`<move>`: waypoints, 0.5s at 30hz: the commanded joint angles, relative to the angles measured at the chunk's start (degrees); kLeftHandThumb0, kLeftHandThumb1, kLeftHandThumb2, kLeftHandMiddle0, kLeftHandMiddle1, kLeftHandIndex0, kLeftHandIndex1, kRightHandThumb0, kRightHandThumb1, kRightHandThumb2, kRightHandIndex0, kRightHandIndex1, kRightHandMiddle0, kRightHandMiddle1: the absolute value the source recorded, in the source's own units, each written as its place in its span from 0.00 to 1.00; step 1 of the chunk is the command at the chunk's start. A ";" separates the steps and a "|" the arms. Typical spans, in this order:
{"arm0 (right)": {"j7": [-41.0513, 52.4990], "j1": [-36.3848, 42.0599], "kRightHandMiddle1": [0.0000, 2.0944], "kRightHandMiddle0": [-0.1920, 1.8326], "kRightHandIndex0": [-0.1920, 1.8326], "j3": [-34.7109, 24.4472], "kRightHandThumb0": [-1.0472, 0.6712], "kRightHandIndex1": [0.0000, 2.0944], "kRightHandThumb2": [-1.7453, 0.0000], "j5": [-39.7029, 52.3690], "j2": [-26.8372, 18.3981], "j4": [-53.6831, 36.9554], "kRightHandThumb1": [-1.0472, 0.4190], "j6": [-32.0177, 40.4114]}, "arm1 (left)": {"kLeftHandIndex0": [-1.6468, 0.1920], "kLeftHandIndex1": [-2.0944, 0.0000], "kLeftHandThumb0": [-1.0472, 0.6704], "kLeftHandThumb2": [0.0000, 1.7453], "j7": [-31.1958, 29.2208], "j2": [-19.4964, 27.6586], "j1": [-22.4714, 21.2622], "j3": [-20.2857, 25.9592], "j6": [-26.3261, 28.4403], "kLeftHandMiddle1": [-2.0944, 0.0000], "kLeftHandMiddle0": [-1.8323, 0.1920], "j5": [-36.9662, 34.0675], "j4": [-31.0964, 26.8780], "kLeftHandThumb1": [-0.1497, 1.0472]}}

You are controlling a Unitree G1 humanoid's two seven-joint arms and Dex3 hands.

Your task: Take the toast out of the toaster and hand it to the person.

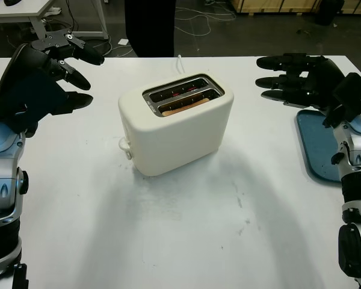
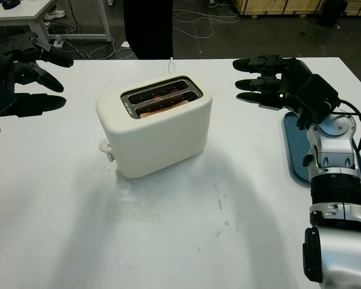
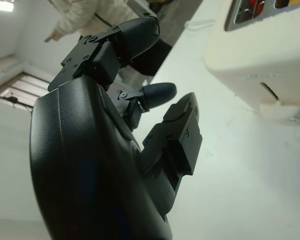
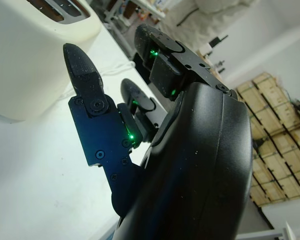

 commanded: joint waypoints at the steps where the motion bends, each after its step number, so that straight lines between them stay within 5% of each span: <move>1: 0.24 0.04 0.00 0.48 0.53 -0.54 0.33 0.01 1.00 0.84 -0.05 0.15 0.18 -0.74 | 0.68 0.48 0.87 0.03 0.73 -0.57 0.85 -0.27 -0.69 0.34 0.67 0.29 0.00 0.89; 15: -0.19 0.39 0.00 0.46 0.52 -0.15 0.33 0.00 1.00 0.76 0.50 -0.46 0.18 -0.26 | 0.69 0.46 0.86 0.05 0.87 -0.84 1.71 -0.34 -0.46 0.32 0.68 0.11 -0.48 0.89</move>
